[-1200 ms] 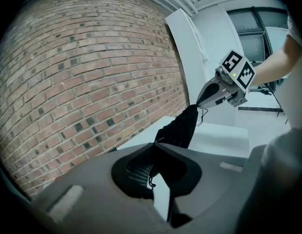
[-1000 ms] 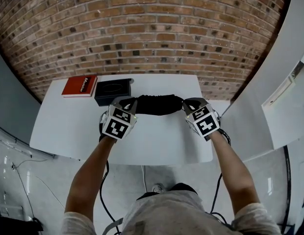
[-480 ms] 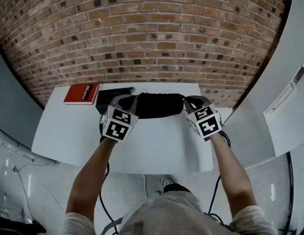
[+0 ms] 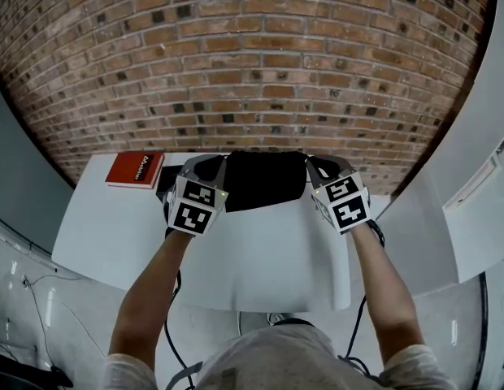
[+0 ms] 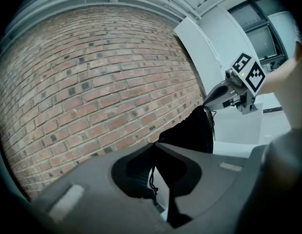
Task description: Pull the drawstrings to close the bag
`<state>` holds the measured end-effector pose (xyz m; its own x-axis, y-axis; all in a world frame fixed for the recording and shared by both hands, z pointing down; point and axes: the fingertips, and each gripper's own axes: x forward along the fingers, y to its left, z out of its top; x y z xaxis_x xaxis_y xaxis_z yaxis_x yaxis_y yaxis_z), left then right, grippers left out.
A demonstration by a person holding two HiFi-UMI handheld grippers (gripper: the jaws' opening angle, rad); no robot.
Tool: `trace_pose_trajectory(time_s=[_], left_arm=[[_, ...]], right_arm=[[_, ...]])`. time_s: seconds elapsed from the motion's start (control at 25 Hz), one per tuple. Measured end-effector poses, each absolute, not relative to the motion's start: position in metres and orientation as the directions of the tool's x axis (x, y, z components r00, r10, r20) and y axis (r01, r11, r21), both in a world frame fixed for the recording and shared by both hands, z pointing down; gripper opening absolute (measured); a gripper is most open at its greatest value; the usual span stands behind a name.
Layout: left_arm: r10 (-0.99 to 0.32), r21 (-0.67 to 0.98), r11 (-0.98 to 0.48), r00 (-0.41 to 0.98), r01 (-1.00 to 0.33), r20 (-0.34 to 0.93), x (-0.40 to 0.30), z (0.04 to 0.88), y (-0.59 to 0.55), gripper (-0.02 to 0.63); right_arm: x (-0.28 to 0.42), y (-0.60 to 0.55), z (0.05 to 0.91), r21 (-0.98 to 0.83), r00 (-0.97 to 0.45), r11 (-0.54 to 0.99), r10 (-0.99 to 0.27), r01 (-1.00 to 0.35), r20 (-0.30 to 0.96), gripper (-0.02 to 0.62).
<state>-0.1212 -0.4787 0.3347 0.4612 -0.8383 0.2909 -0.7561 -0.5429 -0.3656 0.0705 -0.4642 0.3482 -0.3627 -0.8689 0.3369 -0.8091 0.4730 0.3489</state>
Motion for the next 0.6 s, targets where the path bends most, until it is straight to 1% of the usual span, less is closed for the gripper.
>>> trace_pose_trajectory(time_s=[0.28,0.6], left_arm=[[-0.859,-0.379,-0.513,0.453,-0.770,0.240,-0.106,0.318,-0.516,0.009],[-0.885,-0.374,-0.466,0.425,-0.802,0.191,-0.097,0.292,-0.551,0.008]], right_arm=[[0.087,-0.502,0.330,0.366,-0.367,0.459,-0.882,-0.810,0.294,0.009],[0.096,-0.538,0.303,0.332,-0.385,0.446,-0.893,-0.831,0.235,0.009]])
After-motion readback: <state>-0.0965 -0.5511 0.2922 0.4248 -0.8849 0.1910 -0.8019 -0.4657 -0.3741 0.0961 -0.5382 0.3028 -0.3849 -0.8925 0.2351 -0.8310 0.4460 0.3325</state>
